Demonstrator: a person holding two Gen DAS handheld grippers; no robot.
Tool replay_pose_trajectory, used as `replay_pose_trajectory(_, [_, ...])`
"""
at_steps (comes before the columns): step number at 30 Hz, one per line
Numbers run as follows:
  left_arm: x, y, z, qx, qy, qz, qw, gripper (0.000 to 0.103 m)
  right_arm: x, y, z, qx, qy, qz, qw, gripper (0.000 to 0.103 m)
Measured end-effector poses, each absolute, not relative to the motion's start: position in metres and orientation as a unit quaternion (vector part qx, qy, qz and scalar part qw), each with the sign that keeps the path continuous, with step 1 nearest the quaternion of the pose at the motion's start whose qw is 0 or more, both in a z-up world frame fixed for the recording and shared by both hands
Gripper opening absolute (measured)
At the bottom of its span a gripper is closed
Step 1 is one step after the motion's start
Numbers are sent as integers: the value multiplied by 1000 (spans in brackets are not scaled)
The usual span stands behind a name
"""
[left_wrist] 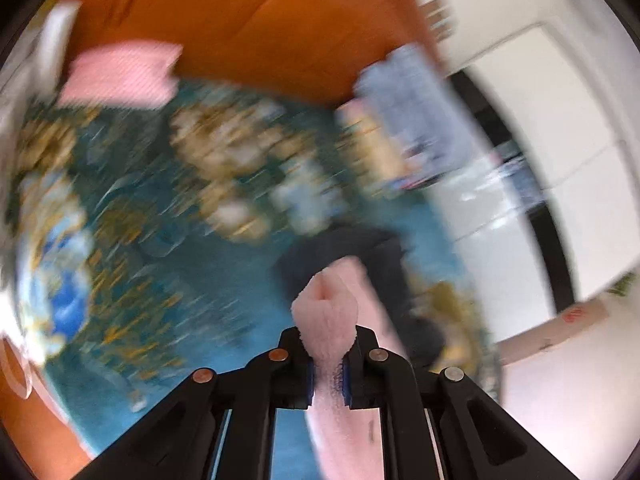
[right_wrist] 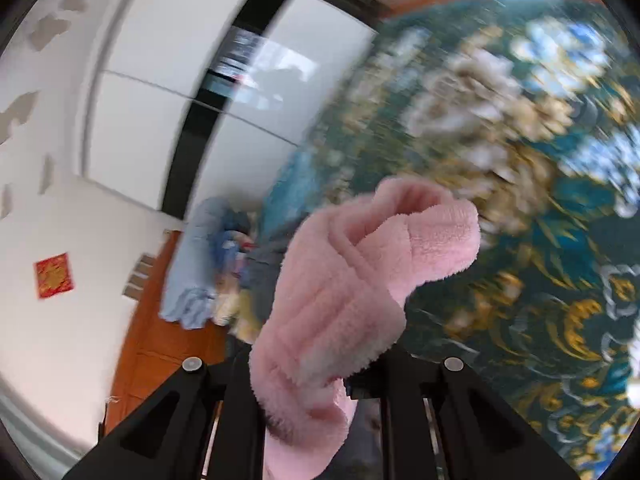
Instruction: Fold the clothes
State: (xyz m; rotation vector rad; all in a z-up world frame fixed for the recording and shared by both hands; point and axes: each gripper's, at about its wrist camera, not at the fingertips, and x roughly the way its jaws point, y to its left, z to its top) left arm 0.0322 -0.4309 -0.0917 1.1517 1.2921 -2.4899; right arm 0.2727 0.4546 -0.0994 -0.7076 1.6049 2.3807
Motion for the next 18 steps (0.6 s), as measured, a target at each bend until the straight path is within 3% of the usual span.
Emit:
replay_pose_trajectory(3, [33, -436, -161, 433, 453, -770, 117, 10, 281, 461, -155, -281, 571, 758, 141, 14])
replay_pose_trajectory(6, [43, -434, -191, 449, 470, -744, 154, 10, 290, 463, -198, -299, 599, 721, 177, 14])
replay_pose_trajectory(14, [35, -423, -167, 451, 441, -761, 154, 10, 293, 464, -198, -312, 590, 724, 175, 20])
replay_pose_trajectory(18, [24, -386, -126, 442, 395, -797, 115, 10, 298, 464, -194, -312, 586, 726, 180, 52])
